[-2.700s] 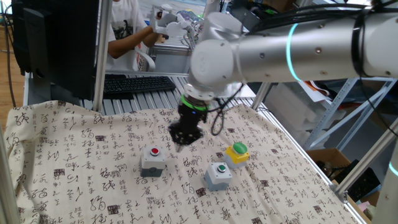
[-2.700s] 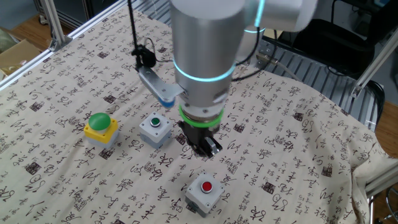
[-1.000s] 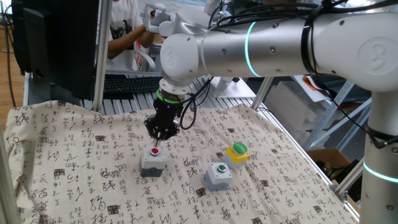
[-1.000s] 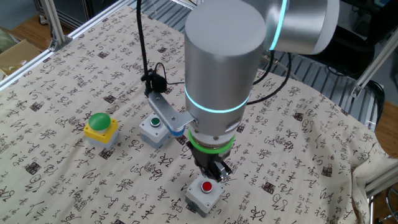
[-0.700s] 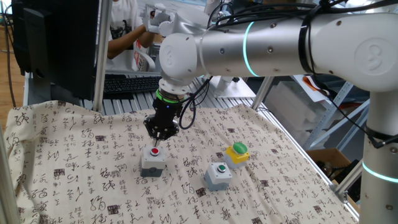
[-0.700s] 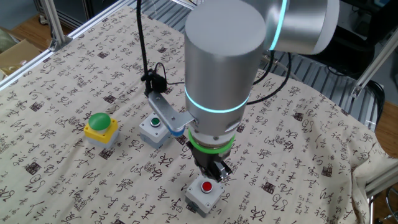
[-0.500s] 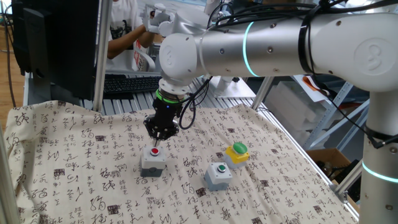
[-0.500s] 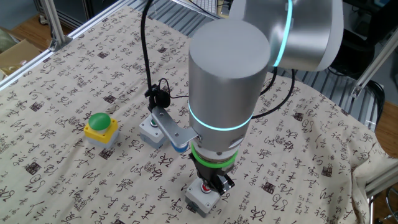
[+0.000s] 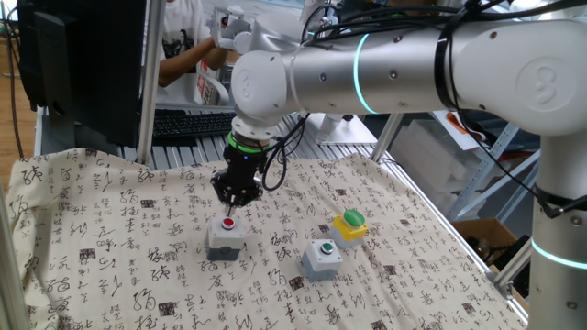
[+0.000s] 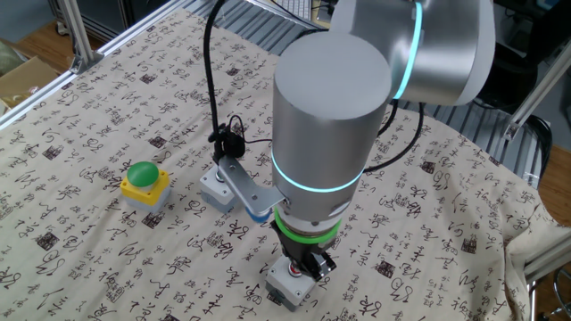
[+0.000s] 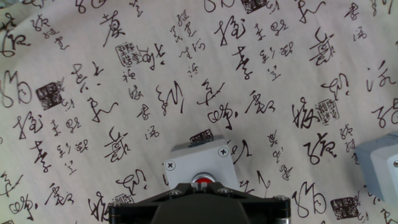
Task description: Press three buttons from left to right in sequence
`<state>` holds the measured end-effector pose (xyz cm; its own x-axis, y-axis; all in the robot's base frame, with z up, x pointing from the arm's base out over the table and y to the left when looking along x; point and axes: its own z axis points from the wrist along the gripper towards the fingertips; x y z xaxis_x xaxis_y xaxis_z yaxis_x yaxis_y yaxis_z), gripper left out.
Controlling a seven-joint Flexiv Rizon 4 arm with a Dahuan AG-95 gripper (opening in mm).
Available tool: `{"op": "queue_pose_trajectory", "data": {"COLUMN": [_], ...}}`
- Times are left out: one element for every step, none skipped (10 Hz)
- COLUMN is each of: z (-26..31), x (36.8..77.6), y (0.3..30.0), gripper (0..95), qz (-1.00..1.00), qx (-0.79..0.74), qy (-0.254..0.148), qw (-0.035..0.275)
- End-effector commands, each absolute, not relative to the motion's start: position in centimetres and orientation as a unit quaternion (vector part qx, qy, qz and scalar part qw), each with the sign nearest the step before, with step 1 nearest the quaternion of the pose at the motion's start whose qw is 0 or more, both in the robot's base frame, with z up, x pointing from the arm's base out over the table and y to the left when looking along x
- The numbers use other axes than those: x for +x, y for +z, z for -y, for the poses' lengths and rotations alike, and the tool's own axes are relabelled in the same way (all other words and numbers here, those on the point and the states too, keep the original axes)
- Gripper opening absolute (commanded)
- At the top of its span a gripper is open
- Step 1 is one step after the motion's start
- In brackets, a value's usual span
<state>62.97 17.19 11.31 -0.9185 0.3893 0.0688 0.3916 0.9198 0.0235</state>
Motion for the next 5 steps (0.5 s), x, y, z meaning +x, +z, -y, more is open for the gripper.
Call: {"op": "queue_pose_trajectory", "data": {"z": [-17.17,-17.15,-17.09,-17.06,-17.00], "x": [62.83,62.77,62.65,62.56,62.48], "y": [11.23,11.13,10.96,10.86,10.71], "gripper": [0.0,0.0,0.0,0.0,0.0], "qz": [0.979,0.979,0.979,0.979,0.979], "qx": [-0.200,-0.201,-0.201,-0.201,-0.200], "qy": [-0.019,-0.020,-0.020,-0.021,-0.021], "qw": [0.030,0.030,0.029,0.027,0.026]}}
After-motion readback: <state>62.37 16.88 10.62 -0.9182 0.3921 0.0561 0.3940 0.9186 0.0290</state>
